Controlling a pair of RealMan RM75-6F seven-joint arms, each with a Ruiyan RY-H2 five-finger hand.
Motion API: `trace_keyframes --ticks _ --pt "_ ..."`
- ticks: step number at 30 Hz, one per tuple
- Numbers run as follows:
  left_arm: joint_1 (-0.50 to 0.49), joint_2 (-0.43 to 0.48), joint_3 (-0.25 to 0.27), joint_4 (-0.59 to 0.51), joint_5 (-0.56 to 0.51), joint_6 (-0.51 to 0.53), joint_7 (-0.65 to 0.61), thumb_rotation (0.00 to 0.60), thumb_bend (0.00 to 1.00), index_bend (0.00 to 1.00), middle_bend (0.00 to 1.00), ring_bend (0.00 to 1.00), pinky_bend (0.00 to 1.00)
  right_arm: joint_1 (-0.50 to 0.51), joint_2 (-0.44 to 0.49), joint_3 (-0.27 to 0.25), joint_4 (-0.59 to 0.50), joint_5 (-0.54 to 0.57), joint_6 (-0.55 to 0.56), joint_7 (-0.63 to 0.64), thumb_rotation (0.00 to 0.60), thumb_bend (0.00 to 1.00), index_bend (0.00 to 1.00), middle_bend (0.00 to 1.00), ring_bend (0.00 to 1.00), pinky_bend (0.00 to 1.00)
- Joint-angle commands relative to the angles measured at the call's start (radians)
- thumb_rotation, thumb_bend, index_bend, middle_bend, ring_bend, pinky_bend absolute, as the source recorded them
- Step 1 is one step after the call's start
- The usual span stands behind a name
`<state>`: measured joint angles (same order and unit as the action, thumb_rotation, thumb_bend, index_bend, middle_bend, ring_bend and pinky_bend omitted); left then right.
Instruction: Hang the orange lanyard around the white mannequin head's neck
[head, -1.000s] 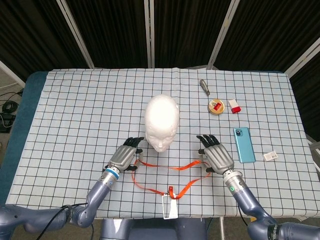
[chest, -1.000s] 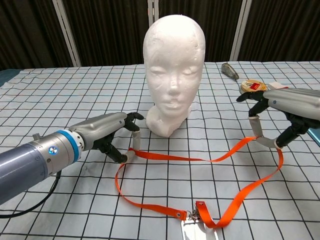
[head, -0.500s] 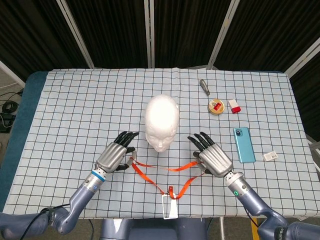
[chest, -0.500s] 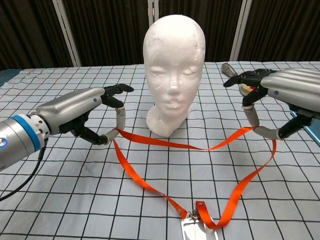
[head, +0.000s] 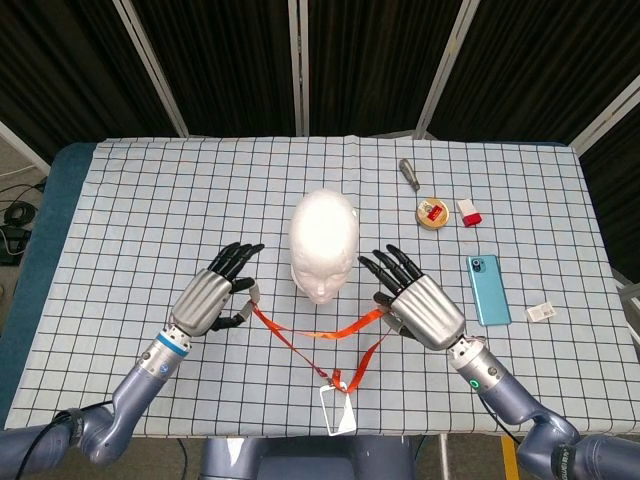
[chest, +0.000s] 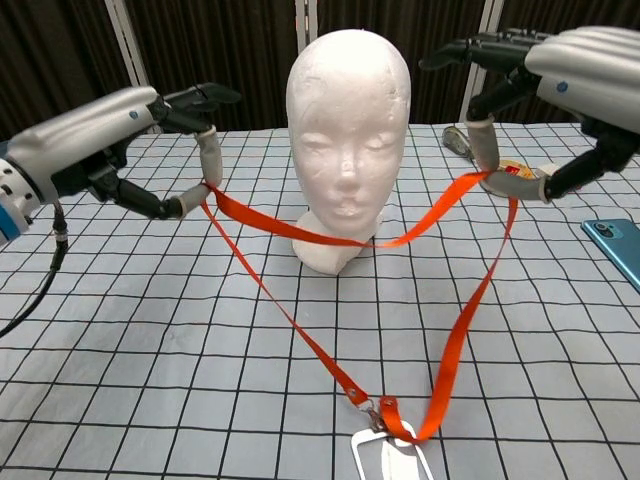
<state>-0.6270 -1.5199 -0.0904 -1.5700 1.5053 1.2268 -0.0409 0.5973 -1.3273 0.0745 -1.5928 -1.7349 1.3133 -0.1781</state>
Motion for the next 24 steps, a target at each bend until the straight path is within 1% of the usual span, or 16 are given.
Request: trace_keyframes --ticks 1,3,6,8,12,16,21,24 --pt "-0.004 0.059 -0.040 -0.074 -0.022 -0.001 0.006 0.600 0.52 0.72 0.00 0.00 0.00 0.011 0.025 0.036 -0.051 0.008 0.006 -0.034 0.600 0.45 0.83 0.06 0.00 0.00" --pt "-0.006 0.078 -0.060 -0.109 -0.046 -0.007 0.012 0.600 0.52 0.72 0.00 0.00 0.00 0.013 0.035 0.051 -0.079 0.028 0.000 -0.034 0.600 0.45 0.83 0.06 0.00 0.00" --pt "-0.015 0.104 -0.098 -0.171 -0.116 -0.036 0.032 0.600 0.52 0.72 0.00 0.00 0.00 0.014 0.051 0.076 -0.127 0.073 -0.013 -0.028 0.600 0.45 0.83 0.06 0.00 0.00" --pt "-0.020 0.112 -0.117 -0.191 -0.152 -0.048 0.053 0.600 0.52 0.72 0.00 0.00 0.00 0.014 0.057 0.089 -0.150 0.095 -0.015 -0.026 0.600 0.45 0.84 0.06 0.00 0.00" --pt "-0.030 0.127 -0.159 -0.243 -0.252 -0.079 0.066 0.600 0.52 0.73 0.00 0.00 0.00 0.011 0.066 0.125 -0.205 0.153 -0.013 -0.003 0.600 0.45 0.84 0.08 0.00 0.00" --pt "-0.045 0.164 -0.200 -0.305 -0.354 -0.119 0.081 0.600 0.52 0.76 0.00 0.00 0.00 0.023 0.089 0.169 -0.259 0.231 -0.043 0.033 0.600 0.46 0.84 0.08 0.00 0.00" --pt "-0.066 0.181 -0.251 -0.352 -0.442 -0.119 0.110 0.600 0.56 0.78 0.00 0.00 0.00 0.045 0.114 0.227 -0.300 0.313 -0.072 0.043 0.600 0.46 0.84 0.09 0.00 0.00" --pt "-0.084 0.185 -0.278 -0.366 -0.502 -0.119 0.138 0.600 0.56 0.79 0.00 0.00 0.00 0.063 0.131 0.257 -0.313 0.355 -0.099 0.059 0.600 0.45 0.84 0.09 0.00 0.00"
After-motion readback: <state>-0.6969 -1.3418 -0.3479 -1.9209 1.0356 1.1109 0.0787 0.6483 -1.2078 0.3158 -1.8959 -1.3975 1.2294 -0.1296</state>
